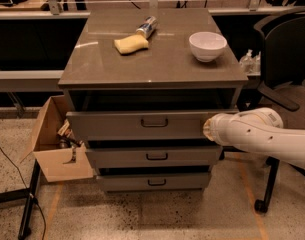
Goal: Close top drawer
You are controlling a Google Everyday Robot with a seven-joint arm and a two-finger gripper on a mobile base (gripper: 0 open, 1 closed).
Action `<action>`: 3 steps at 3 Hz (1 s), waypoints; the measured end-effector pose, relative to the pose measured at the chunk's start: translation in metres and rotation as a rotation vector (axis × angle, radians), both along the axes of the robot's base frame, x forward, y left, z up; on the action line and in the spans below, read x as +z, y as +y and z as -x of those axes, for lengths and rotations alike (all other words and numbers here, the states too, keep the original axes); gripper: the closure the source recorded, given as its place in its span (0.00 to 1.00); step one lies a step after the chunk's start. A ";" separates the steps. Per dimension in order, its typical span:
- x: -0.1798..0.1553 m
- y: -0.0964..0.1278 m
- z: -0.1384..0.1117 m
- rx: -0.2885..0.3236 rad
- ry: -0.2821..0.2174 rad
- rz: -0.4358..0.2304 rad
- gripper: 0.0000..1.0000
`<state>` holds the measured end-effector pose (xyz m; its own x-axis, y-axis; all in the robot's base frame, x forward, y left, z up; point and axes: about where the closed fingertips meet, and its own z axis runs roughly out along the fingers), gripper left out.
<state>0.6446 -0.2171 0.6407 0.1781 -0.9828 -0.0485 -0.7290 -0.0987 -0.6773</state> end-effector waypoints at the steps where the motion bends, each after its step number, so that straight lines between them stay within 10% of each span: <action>1: -0.005 0.001 -0.006 0.006 0.012 0.013 1.00; 3: -0.017 0.002 0.000 0.009 0.044 0.029 1.00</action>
Offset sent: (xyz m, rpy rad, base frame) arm -0.0048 0.0029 -0.0236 -0.0375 0.0588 0.0068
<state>0.6443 -0.2148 0.6236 0.1854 -0.9823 -0.0280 -0.7569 -0.1245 -0.6416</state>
